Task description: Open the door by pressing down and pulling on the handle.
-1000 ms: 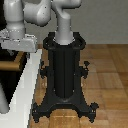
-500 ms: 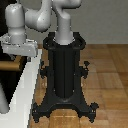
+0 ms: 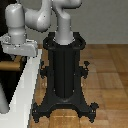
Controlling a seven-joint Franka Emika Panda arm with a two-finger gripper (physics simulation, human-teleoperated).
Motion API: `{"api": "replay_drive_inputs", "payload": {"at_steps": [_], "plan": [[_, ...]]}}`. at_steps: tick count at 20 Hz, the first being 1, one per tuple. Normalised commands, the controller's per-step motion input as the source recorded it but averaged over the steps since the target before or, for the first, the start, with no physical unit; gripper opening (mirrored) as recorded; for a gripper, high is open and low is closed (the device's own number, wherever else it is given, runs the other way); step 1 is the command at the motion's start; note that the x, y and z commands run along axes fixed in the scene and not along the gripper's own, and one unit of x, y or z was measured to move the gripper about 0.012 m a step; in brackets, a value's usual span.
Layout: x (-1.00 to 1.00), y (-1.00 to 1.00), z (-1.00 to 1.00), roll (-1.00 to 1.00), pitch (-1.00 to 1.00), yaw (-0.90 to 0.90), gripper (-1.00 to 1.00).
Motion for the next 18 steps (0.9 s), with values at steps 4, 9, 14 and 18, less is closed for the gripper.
{"api": "replay_drive_inputs", "payload": {"at_steps": [4, 9, 14, 18], "plan": [[0.00, 0.00, 0.00, 0.00, 0.00, 0.00, -1.00], [0.00, 0.00, 0.00, 0.00, 0.00, 0.00, -1.00], [0.00, 0.00, 0.00, 0.00, 0.00, 0.00, -1.00], [0.00, 0.00, 0.00, 0.00, 0.00, 0.00, -1.00]]}}
